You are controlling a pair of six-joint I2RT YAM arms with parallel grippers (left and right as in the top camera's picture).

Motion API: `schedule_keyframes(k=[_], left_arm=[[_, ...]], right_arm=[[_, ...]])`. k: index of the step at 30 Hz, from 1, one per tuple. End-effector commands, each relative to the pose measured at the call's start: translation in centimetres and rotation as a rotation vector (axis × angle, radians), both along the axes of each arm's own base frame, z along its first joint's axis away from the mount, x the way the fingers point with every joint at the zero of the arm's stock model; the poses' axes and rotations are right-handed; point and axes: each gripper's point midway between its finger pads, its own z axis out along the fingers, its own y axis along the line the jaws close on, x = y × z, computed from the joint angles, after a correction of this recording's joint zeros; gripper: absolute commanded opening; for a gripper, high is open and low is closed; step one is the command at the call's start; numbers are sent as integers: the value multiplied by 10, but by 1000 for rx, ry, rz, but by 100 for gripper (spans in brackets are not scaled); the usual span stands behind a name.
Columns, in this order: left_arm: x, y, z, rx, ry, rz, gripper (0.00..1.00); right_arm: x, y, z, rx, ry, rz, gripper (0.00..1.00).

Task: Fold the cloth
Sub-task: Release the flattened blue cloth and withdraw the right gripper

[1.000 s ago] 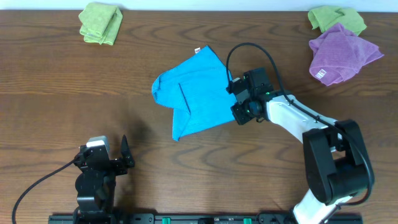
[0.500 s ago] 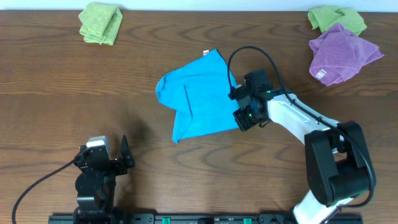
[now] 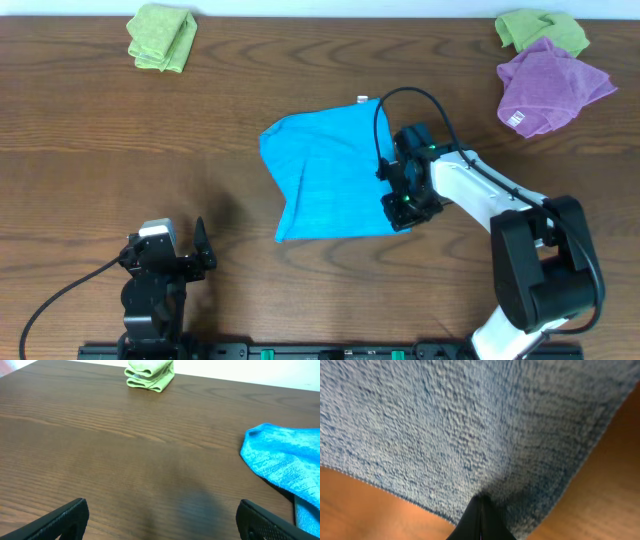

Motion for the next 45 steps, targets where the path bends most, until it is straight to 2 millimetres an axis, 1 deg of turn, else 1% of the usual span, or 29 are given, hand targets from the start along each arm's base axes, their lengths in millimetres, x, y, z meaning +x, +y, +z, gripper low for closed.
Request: schedule_keyframes(k=[1, 7, 10, 12, 15, 20, 24, 25, 27, 29, 31, 34, 37, 38, 41, 45], left_arm=[[-1, 5, -9, 23, 20, 17, 95], [-1, 5, -9, 22, 20, 17, 95], [-1, 4, -9, 22, 20, 17, 95], [-1, 5, -9, 23, 20, 17, 95], [-1, 5, -9, 23, 20, 17, 95], [-1, 5, -9, 23, 20, 17, 95], [-1, 4, -9, 22, 20, 17, 95], [-1, 5, -9, 23, 20, 17, 95], [-1, 5, -9, 23, 20, 17, 95], [-1, 5, -9, 23, 20, 17, 95], [-1, 5, -9, 23, 20, 17, 95], [-1, 5, -9, 23, 19, 17, 95], [-1, 5, -8, 23, 18, 17, 95], [0, 3, -8, 11, 15, 10, 95], [1, -20, -9, -154, 10, -66, 95], [-3, -49, -8, -492, 37, -118, 95]], right_arm=[[-20, -5, -10, -28, 85, -32, 2], [-35, -3, -7, -56, 135, -26, 2], [-30, -5, -4, -73, 103, -16, 1], [-25, -4, 4, -71, 64, -22, 1], [-16, -5, 22, -68, -14, -36, 2], [4, -25, 66, -148, -224, -94, 1], [11, -24, 102, -97, -357, -109, 1], [11, -24, 113, -81, -394, -114, 4], [9, -22, 130, -47, -444, -120, 24], [5, -16, 144, 12, -474, -118, 27], [-1, -8, 155, 80, -489, -110, 36], [-14, 4, 167, 176, -475, -94, 42], [-29, 11, 171, 230, -435, -81, 52], [-33, 12, 171, 239, -419, -79, 53], [-44, 10, 167, 230, -369, -80, 55], [-52, 10, 166, 237, -334, -78, 55]])
